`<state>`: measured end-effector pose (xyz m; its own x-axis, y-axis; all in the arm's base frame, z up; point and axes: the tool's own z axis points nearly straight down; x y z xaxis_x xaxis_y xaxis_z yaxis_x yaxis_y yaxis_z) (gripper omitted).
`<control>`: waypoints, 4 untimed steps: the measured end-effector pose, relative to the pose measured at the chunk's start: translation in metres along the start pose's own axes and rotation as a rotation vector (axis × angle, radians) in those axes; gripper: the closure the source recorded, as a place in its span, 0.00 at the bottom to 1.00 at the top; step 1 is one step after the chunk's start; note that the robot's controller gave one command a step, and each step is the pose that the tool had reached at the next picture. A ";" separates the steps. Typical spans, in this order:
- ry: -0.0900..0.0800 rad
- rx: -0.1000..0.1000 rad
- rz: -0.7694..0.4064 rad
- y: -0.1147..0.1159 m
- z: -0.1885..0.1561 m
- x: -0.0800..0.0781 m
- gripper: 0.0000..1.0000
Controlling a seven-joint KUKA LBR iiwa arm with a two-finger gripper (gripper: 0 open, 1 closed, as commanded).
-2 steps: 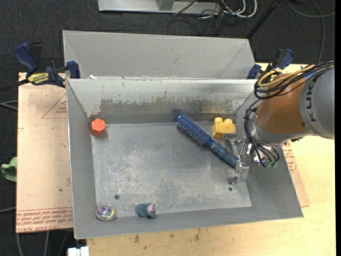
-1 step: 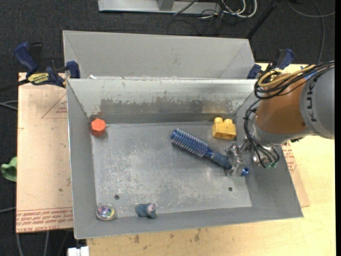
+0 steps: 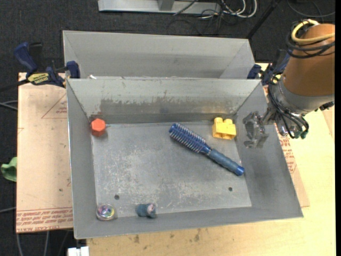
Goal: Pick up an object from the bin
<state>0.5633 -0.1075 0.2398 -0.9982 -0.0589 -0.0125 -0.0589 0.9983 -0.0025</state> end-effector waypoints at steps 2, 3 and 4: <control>0.017 -0.005 0.011 0.001 0.105 -0.009 0.00; 0.017 -0.005 0.046 -0.002 0.174 -0.004 0.00; 0.010 -0.003 0.045 -0.002 0.170 -0.006 1.00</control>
Offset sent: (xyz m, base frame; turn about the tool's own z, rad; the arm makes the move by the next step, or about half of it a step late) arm 0.0000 0.0000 0.0000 0.0000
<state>0.5721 -0.1095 0.0700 -0.9999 -0.0135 -0.0023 -0.0135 0.9999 0.0008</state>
